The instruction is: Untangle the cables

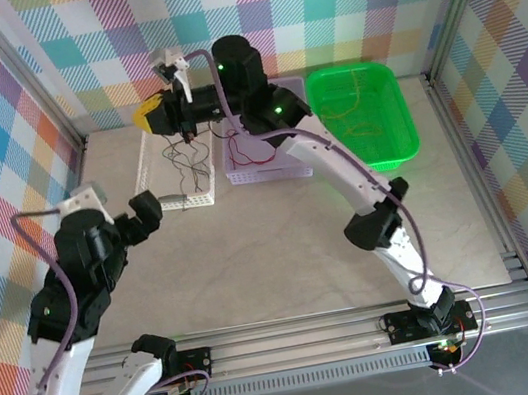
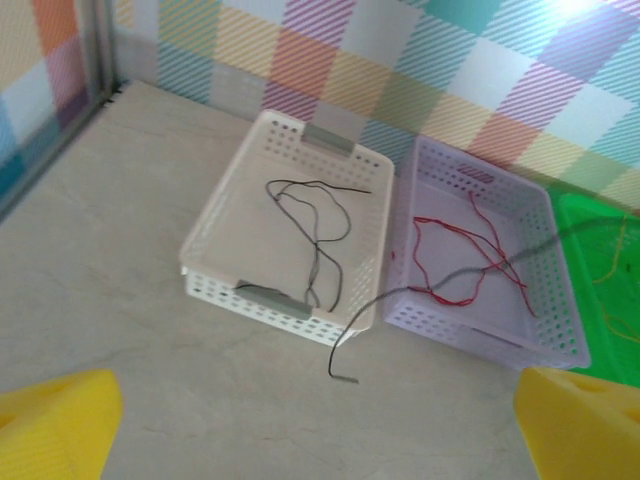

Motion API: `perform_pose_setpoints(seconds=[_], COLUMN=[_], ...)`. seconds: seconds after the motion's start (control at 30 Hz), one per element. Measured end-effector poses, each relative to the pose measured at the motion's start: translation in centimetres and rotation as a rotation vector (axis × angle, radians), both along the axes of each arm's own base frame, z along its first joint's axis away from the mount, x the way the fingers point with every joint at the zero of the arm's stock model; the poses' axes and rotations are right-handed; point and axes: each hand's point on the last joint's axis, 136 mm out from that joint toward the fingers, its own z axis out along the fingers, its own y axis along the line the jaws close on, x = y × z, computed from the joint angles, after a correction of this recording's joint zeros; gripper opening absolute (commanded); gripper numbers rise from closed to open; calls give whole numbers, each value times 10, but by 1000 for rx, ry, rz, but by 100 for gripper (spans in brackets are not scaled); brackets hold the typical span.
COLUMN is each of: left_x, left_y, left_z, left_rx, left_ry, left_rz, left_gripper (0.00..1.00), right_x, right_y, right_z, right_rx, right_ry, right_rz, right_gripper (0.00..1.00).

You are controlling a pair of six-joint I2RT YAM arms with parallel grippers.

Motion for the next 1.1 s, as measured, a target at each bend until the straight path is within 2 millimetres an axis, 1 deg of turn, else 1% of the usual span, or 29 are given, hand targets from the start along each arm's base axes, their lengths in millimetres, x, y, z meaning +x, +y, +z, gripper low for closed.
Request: perform_pose_setpoints(seconds=[0.1, 0.17, 0.23, 0.37, 0.53, 0.6, 0.67, 0.73, 0.83, 0.9, 1.0, 1.1], left_x=[-15, -20, -20, -18, -17, -16, -15, -14, -9, 0, 15, 27], left_y=[12, 18, 22, 23, 21, 20, 19, 17, 8, -2, -20, -38], left_z=[-9, -13, -22, -36, -37, -37, -37, -38, -42, -50, -63, -71], left_rx=[7, 17, 33, 59, 71, 76, 74, 70, 62, 58, 48, 23], left_ry=[-29, -36, -24, 3, -8, -11, -13, -15, 6, 43, 104, 138], left_rz=[37, 57, 76, 88, 77, 71, 68, 60, 23, -15, -76, -135], left_gripper=[100, 100, 100, 100, 100, 100, 100, 100, 100, 100, 100, 100], right_x=[24, 37, 50, 67, 90, 97, 103, 108, 117, 122, 122, 121], right_y=[6, 11, 13, 22, 30, 32, 31, 28, 23, 19, 17, 14], right_z=[-23, -38, -49, -69, -101, -110, -112, -110, -107, -107, -107, -107], right_rx=[-14, -22, -23, -16, -25, -31, -29, -19, -6, -4, -6, -10], right_ry=[70, 99, 113, 134, 192, 206, 212, 209, 211, 229, 251, 277], right_rz=[-6, -15, -27, -37, -61, -76, -94, -112, -134, -142, -131, -108], right_gripper=[0, 0, 0, 0, 0, 0, 0, 0, 0, 0, 0, 0])
